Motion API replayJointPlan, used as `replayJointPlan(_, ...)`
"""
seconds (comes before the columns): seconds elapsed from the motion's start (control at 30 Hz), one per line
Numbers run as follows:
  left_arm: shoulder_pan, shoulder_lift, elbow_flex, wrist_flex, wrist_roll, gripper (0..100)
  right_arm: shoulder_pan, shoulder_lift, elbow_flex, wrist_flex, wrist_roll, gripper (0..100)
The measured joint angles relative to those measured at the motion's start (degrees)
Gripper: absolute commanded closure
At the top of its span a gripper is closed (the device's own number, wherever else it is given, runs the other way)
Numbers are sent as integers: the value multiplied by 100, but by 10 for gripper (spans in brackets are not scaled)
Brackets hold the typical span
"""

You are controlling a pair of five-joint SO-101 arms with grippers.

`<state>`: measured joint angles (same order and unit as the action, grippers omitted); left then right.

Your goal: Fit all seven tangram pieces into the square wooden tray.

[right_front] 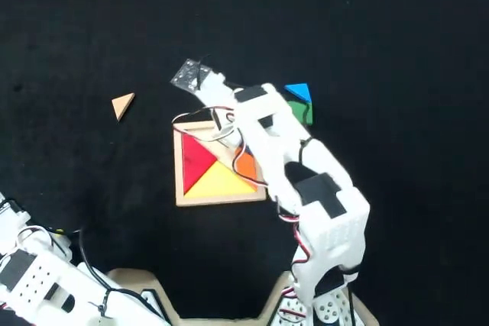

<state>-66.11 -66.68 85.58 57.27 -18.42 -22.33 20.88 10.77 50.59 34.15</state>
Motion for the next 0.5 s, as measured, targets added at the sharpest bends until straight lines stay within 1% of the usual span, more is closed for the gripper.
replayJointPlan(0.27,0,0,0,0,0,766,18,-88,9,0,0,758)
replayJointPlan(0.43,0,0,0,0,0,766,0,-932,387,176,0,758)
replayJointPlan(0.5,167,0,-44,0,9,766,-53,-1389,651,211,9,758)
